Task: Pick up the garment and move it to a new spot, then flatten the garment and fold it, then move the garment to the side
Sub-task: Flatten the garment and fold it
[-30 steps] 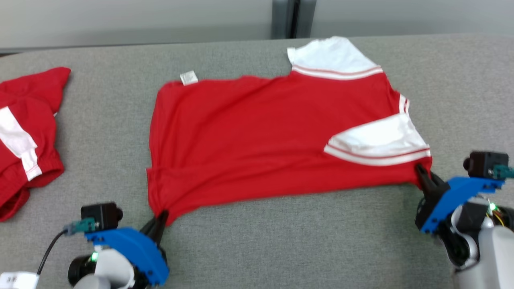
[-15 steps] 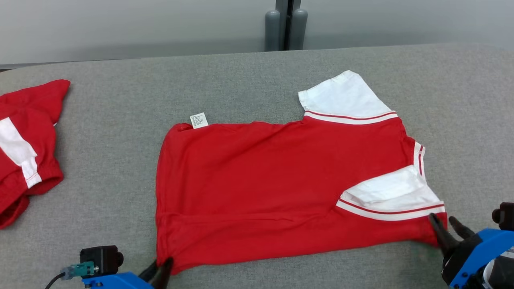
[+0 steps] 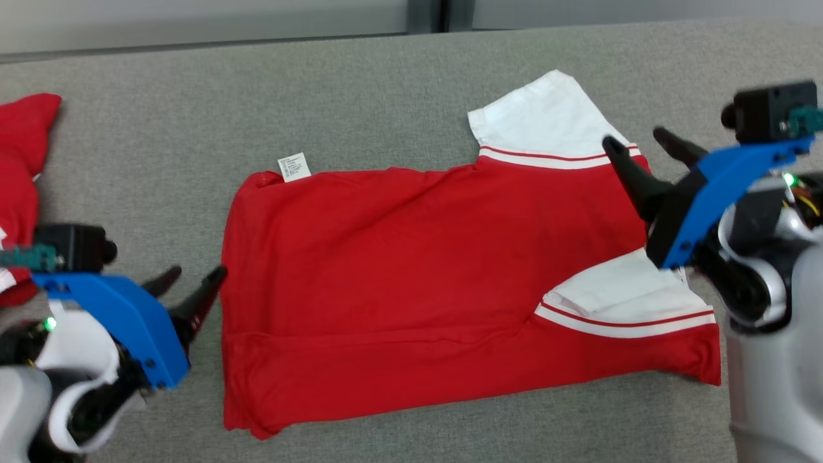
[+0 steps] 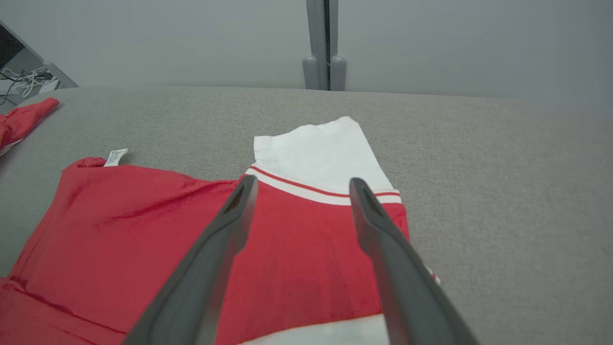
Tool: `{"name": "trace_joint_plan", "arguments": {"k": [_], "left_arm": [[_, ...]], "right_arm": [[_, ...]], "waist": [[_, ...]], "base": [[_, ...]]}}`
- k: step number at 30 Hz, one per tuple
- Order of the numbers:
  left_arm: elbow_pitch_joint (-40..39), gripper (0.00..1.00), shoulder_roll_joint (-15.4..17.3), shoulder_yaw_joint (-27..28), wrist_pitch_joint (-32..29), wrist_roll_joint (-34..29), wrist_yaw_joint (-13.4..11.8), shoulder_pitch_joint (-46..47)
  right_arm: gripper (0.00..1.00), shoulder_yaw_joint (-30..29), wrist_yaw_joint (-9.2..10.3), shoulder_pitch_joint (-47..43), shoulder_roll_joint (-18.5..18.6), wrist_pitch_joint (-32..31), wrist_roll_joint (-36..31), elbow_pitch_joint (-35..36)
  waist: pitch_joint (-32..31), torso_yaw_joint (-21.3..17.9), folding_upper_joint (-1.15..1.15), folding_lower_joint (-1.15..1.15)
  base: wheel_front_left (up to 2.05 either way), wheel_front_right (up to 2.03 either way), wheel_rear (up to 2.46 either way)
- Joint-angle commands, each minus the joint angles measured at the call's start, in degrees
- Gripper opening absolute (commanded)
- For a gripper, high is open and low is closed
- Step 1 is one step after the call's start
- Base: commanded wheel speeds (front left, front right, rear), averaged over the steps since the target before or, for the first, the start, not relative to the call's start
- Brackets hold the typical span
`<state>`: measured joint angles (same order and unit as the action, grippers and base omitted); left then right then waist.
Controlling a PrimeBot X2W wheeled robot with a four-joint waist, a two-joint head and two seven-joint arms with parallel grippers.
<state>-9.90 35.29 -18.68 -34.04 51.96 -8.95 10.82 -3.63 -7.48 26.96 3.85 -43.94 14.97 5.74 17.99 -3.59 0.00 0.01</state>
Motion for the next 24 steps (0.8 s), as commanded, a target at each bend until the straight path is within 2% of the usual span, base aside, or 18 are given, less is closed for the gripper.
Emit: {"name": "trace_joint_plan", "arguments": {"k": [1,8,11,20,24], "left_arm": [[0.9,1.0,0.7,0.7,-2.2,1.1,0.8,4.0],[9.2,1.0,4.4,-0.4,-12.7,2.4,4.8,19.9],[12.7,1.0,4.4,-1.9,-16.0,2.4,6.2,24.4],[17.6,1.0,3.0,-4.3,-18.5,1.4,9.1,32.6],[18.0,1.0,3.7,-6.2,-21.5,0.6,10.1,34.4]], "right_arm": [[1.0,1.2,-0.03,4.3,0.9,-1.0,0.6,-2.5],[1.0,8.3,-0.03,22.0,1.7,0.4,1.4,-17.3],[1.0,10.8,-0.03,27.2,1.2,2.4,2.0,-22.6],[1.0,14.3,-0.03,36.1,0.4,8.4,3.7,-33.9],[1.0,14.6,-0.03,38.1,0.4,10.4,4.4,-37.2]], "waist": [[1.2,0.0,0.0,-0.01],[5.7,-2.0,0.0,-0.01],[7.2,-3.1,0.0,-0.01],[10.9,-5.8,0.0,-0.01],[12.4,-6.4,0.0,-0.01]], "base": [[0.0,0.0,0.0],[0.0,0.0,0.0],[0.0,0.0,0.0],[0.0,0.0,0.0],[0.0,0.0,0.0]]}}
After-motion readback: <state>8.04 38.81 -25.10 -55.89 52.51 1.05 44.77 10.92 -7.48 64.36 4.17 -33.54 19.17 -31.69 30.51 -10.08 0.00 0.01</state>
